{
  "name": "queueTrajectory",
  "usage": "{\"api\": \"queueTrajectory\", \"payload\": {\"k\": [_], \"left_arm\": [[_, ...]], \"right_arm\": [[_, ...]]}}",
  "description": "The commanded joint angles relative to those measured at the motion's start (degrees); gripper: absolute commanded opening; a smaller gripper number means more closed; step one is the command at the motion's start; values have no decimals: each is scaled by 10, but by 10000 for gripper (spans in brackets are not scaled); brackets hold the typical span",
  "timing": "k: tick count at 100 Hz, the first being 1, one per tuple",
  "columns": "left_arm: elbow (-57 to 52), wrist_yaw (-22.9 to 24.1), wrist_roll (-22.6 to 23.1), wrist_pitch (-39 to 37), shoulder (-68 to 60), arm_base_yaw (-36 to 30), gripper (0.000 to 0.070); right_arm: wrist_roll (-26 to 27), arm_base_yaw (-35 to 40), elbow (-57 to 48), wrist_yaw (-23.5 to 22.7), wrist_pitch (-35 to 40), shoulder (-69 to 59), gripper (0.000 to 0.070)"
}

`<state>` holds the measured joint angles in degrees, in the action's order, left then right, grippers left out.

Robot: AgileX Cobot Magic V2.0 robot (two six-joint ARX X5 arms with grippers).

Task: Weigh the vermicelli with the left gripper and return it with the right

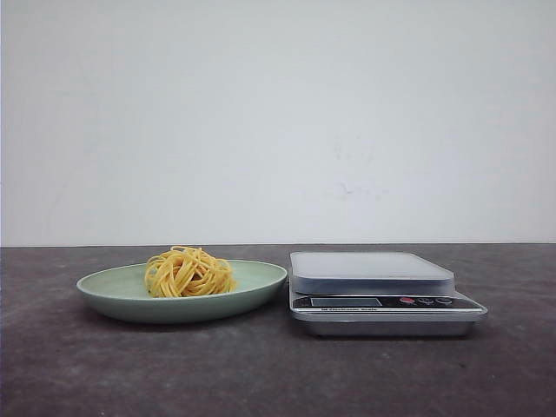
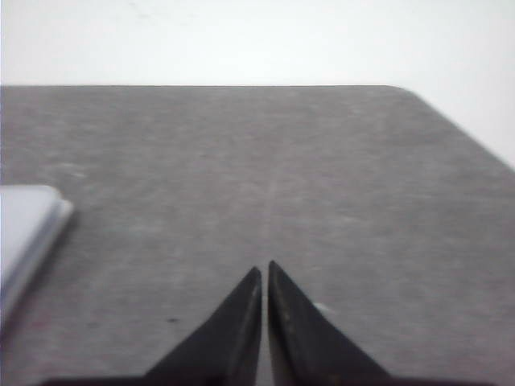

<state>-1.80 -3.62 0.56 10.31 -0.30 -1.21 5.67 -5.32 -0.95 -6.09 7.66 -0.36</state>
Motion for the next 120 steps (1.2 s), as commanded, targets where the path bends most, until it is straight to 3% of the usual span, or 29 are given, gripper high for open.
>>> {"api": "queueTrajectory", "payload": {"k": [1,15,23,36,57,79,87,92,101,105,120], "left_arm": [[10,-4,-38,-8,1,0,5],[-6,10,-108,-52,0,0,7],[-40,22,-127,-48,-7,0,7],[-121,22,-206,-36,-49,0,10],[-288,18,-169,40,-182,0,10],[-398,-48,-144,82,-283,0,12],[-409,-75,-134,81,-297,0,84],[-411,-92,-134,80,-302,0,209],[-412,-119,-136,83,-304,0,503],[-412,-127,-136,86,-304,0,573],[-416,-145,-138,94,-304,0,566]], "right_arm": [[69,0,-1,-12,-17,1,6],[134,0,-43,-19,-2,1,4],[144,0,-87,-19,24,1,4],[149,0,-173,-21,93,-15,4],[112,0,-290,-75,171,-68,4],[27,0,-387,-117,248,-132,4],[-1,0,-417,-131,272,-152,11],[-8,0,-434,-132,281,-162,93],[-8,2,-461,-139,284,-177,451],[-7,3,-470,-139,285,-183,556],[-1,3,-494,-154,294,-201,570]]}}
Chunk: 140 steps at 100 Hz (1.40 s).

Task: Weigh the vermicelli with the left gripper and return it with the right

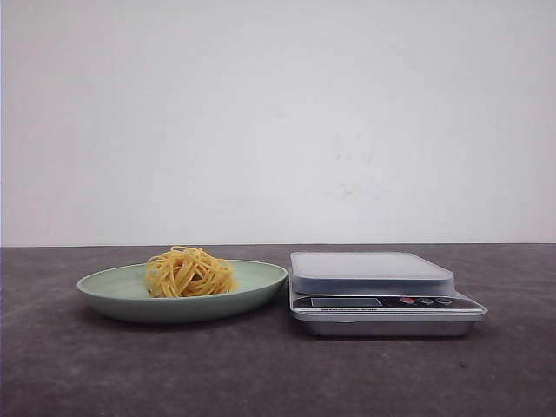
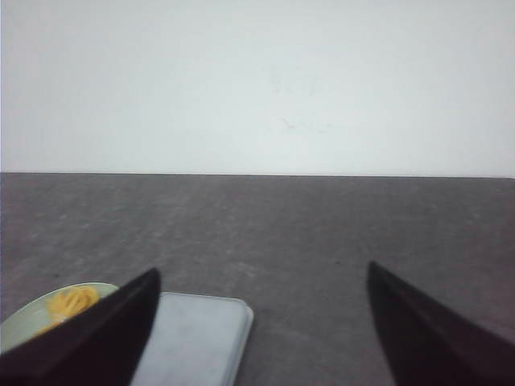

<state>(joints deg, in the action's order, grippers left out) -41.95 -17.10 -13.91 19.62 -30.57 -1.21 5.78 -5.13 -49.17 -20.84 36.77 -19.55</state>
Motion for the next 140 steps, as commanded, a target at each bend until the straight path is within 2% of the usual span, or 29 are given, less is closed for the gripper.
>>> {"api": "queueTrajectory", "payload": {"k": [1,11,31,51,62,83,109,117,127,140], "left_arm": [[-15,-12,6,2,-1,0,562],[-15,-40,-14,2,-5,-4,553],[-16,-45,-62,0,-63,-40,552],[-38,-43,-81,1,-186,-111,552],[-70,-22,-86,7,-273,-155,550],[-197,16,-89,96,-456,-203,548],[-373,43,-79,215,-618,-213,543],[-400,43,-80,231,-649,-213,536],[-410,55,-77,245,-678,-214,474],[-410,55,-77,249,-706,-218,474]], "right_arm": [[-1,2,-13,-6,4,-10,570],[0,2,-21,-16,16,-18,570],[0,2,-21,-19,28,-24,570],[2,2,-21,-36,30,-24,571],[2,3,-21,-36,39,-24,571],[2,5,-21,-38,56,-24,571],[0,5,-21,-38,67,-24,570],[0,5,-21,-38,68,-24,570],[-1,6,-21,-38,71,-24,570],[-1,9,-21,-38,71,-24,570]]}}
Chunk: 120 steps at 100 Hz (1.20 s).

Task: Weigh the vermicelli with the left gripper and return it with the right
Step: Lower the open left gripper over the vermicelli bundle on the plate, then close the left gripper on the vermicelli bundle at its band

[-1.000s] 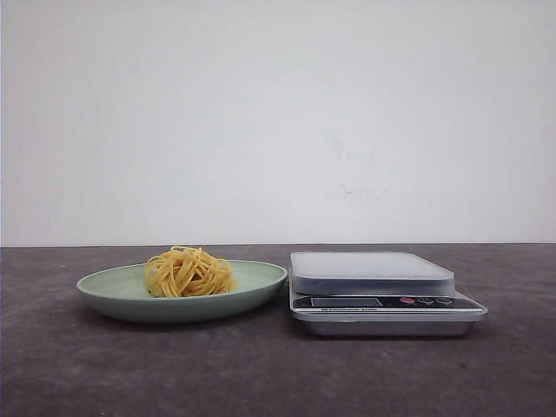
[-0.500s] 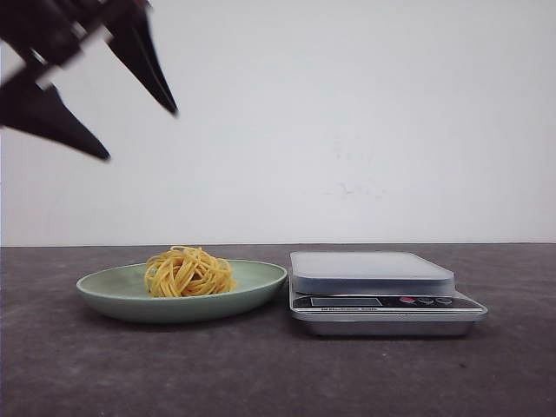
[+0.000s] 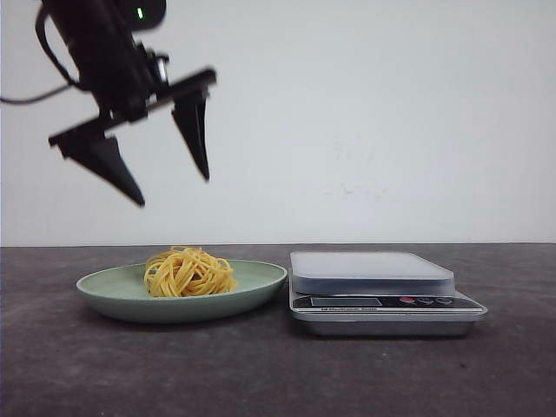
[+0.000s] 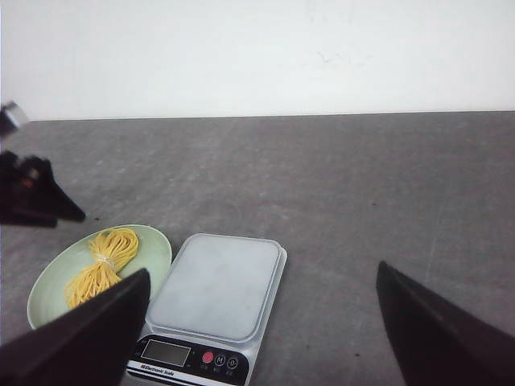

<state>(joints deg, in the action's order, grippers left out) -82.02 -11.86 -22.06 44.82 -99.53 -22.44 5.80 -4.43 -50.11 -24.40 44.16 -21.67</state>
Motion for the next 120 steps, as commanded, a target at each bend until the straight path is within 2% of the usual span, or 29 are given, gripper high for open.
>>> {"api": "queueTrajectory", "payload": {"k": [1,55,101,104,116,120], "left_arm": [[-10,3,5,-3,-18,-7,474],[-10,28,5,-12,-93,-47,474],[-10,33,4,-18,-115,-47,465],[-10,33,4,-22,-115,-47,440],[-10,33,11,-32,-115,-47,187],[-10,33,18,-31,-115,-47,131]], "right_arm": [[-1,2,-11,-2,-3,-3,570],[-6,2,-11,-2,17,-3,570],[-7,2,-11,-2,19,-3,570],[-7,2,-11,-2,20,-3,570],[-7,2,-11,-2,20,-3,569],[-7,2,-11,-2,20,-3,569]]}}
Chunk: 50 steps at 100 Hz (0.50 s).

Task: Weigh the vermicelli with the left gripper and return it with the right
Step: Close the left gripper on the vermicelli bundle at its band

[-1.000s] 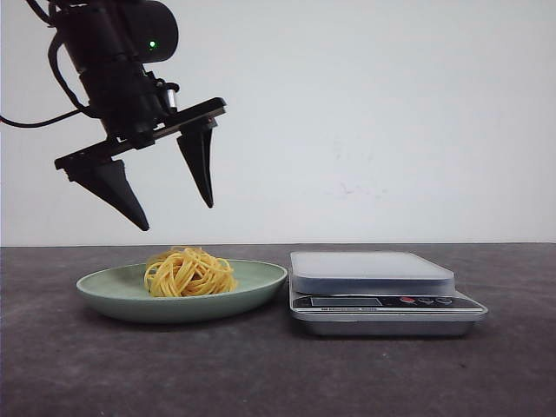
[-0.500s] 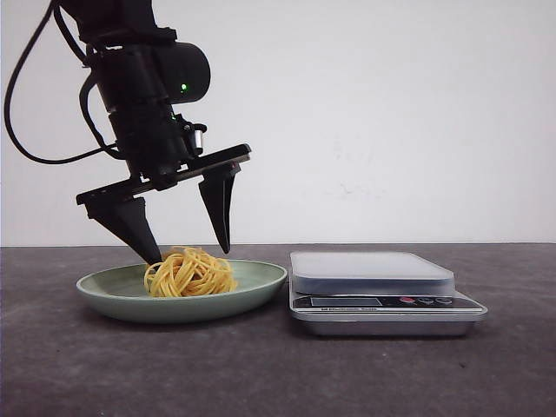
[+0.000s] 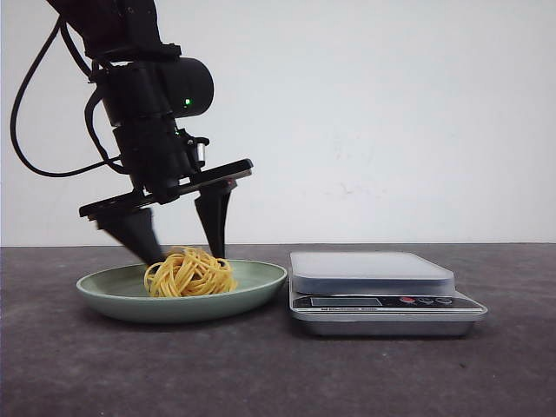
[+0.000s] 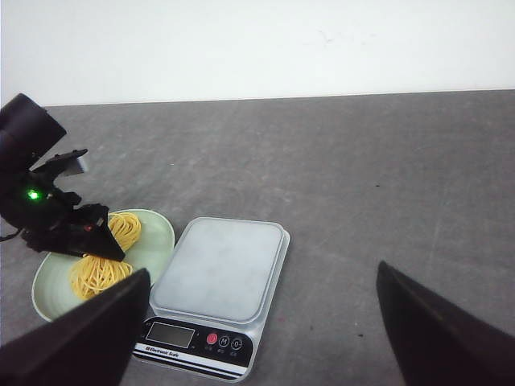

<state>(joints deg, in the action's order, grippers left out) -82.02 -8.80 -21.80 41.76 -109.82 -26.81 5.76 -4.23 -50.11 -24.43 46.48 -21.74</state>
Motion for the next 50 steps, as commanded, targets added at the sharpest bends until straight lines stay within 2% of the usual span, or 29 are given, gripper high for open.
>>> {"api": "queueTrajectory", "payload": {"k": [1,8,14,50], "left_arm": [[-10,2,17,0,-12,-3,124],[-10,2,21,4,-15,-3,74],[-10,2,30,8,-19,-3,0],[-21,0,53,2,18,-8,4]], "right_arm": [[-6,0,-11,-2,-3,-3,569],[-6,0,-11,-2,-4,-3,569],[-6,0,-11,-1,-4,-3,569],[-6,0,-11,1,-3,-3,568]]}}
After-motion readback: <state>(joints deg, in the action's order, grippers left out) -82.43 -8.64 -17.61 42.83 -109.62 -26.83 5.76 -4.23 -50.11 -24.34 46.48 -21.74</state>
